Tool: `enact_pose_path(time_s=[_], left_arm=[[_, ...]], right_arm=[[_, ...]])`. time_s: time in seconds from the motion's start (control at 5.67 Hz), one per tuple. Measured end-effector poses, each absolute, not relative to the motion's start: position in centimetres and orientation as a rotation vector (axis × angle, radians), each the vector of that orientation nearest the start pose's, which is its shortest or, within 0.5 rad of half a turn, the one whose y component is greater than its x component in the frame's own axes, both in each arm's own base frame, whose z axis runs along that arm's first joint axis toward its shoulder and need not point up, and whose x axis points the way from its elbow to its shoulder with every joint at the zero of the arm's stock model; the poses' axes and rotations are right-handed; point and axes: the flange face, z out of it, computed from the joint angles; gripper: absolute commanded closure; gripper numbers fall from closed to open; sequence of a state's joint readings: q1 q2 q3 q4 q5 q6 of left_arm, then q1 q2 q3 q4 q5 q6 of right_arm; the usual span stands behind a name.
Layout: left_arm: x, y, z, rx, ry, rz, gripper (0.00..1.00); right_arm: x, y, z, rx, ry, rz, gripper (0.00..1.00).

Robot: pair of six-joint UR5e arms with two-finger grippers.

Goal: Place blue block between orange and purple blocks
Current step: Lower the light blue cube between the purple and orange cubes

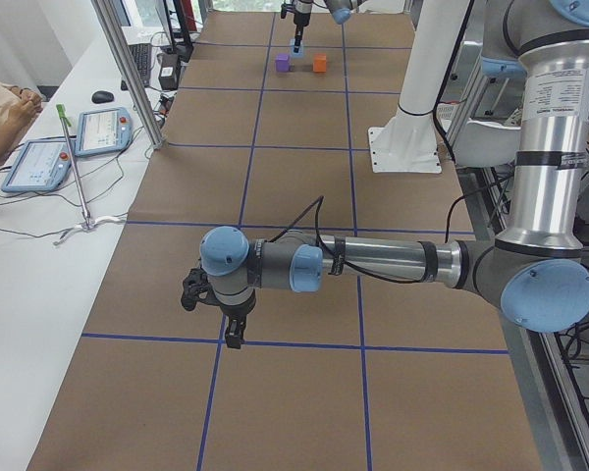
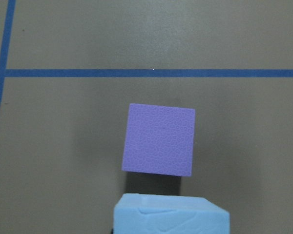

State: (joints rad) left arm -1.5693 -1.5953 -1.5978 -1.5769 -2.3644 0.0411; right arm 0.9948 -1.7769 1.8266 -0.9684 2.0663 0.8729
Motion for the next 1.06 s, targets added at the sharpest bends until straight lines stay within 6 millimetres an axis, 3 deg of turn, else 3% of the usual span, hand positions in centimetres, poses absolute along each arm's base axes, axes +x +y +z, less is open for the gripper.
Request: enact_pose_path(time_s=[0.53, 0.88, 1.06], left_arm=[[-6.1, -50.6, 62.9, 0.073, 0.797, 0.065, 0.0], [-6.1, -50.6, 62.9, 0.073, 0.798, 0.065, 0.0], [-6.1, -50.6, 62.9, 0.074, 0.799, 0.066, 0.0]], right_arm=[[-20.3, -39.9, 57.4, 0.139, -0.756, 0.111, 1.0], [-21.6, -39.4, 57.9, 0.162, -0.723, 0.088, 1.0], [-21.8, -39.3, 58.3, 0.174, -0.715, 0.08, 0.95]])
